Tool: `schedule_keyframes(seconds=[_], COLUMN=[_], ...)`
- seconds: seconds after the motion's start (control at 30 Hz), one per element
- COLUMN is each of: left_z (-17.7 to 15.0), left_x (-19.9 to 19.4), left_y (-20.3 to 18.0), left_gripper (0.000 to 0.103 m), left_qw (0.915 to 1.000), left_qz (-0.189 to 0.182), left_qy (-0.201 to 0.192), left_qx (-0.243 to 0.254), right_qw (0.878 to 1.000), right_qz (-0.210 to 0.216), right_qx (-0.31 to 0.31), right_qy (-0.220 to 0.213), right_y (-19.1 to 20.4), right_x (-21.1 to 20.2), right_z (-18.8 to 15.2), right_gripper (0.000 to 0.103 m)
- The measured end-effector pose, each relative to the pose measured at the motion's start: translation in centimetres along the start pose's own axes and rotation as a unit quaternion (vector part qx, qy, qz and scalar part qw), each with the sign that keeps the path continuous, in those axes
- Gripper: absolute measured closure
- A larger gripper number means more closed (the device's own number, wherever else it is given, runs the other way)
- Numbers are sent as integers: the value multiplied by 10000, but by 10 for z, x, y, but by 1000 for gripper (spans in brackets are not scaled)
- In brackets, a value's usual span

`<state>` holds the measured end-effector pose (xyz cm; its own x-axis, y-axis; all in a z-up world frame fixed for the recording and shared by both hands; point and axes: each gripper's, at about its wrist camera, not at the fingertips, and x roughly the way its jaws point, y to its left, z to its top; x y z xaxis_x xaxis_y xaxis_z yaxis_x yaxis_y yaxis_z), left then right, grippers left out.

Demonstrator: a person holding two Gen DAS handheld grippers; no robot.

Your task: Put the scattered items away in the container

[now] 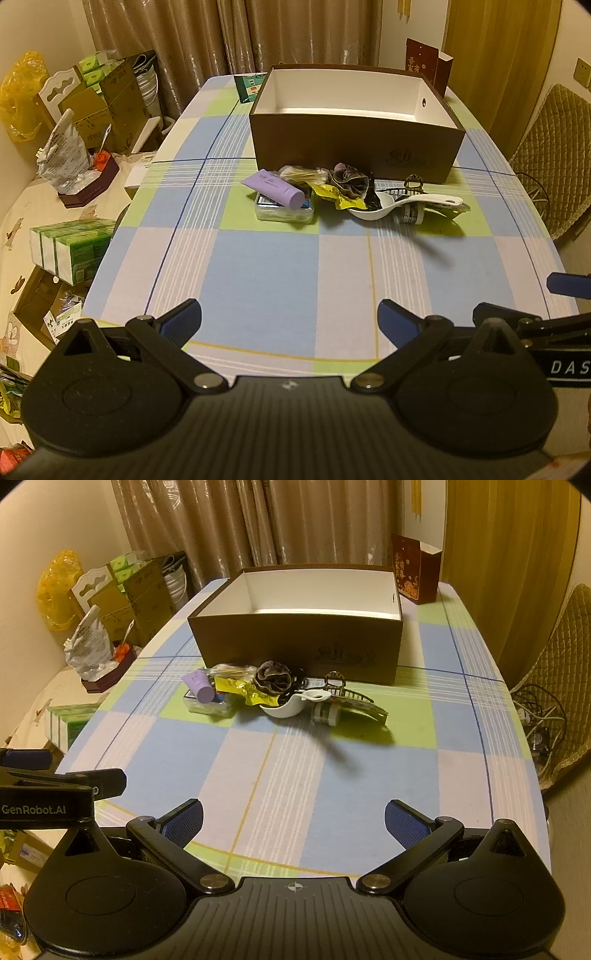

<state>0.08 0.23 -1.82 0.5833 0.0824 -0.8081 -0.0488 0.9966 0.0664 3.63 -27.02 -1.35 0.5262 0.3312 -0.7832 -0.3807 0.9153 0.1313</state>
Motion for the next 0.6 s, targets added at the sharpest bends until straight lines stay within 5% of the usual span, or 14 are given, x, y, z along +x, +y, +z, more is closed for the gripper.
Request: schedule_keyframes(seconds=[0.6], left_z=[7], left_x=[18], left_y=[5], left_gripper=[3], left_qw=[9997], left_qz=[-91], left_qy=[177], left_qx=[-151], right_qw=[9999], right_qz=[143], right_qx=[11], right_qy=[-80], right_y=[-23], right_x=[6], right_z=[5], right_gripper=[2])
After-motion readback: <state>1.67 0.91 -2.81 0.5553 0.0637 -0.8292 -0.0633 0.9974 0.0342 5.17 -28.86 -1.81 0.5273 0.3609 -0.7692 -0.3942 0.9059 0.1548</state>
